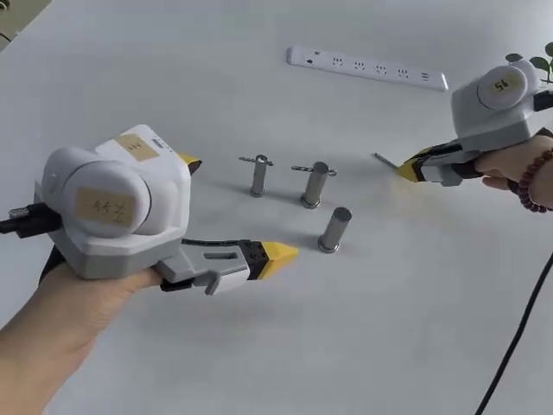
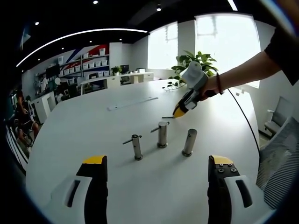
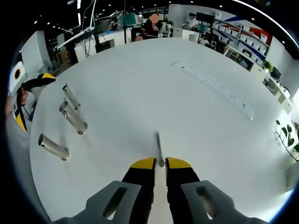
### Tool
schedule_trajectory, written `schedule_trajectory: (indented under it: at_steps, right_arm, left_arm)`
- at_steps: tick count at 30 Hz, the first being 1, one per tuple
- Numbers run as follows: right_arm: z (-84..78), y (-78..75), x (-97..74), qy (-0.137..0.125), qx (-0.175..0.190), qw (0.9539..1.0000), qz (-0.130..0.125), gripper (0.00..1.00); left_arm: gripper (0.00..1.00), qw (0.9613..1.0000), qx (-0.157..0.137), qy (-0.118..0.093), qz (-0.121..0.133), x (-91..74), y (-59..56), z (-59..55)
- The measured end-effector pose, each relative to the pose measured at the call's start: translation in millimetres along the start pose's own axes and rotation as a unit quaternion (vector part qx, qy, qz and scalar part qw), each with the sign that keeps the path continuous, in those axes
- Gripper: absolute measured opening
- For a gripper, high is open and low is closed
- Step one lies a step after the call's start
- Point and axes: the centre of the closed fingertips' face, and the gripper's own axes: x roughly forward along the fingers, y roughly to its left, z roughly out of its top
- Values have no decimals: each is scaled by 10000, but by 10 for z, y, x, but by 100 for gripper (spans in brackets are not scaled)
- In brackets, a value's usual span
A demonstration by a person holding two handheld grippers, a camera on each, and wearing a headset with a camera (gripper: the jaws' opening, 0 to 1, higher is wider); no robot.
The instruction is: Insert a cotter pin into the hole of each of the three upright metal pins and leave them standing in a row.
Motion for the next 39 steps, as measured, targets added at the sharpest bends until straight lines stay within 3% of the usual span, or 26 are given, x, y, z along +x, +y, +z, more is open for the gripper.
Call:
schedule_trajectory:
  at_steps: [9, 19, 26, 39]
  right_arm:
    - [4, -12, 48, 69, 17, 10000, 27, 0]
    - [10, 5, 45, 336, -137, 9993, 87, 0]
    - [9, 51, 34, 510, -940, 9942, 59, 0]
    - [149, 186, -159, 238, -1370, 9903, 68, 0]
  left_arm:
    - [88, 10000, -10, -24, 15, -8, 12, 10]
    - [88, 10000, 1, -39, -12, -12, 3, 24]
    - [88, 10000, -16, -71, 6, -25, 20, 41]
    - [83, 10000, 6, -30, -69, -15, -38, 23]
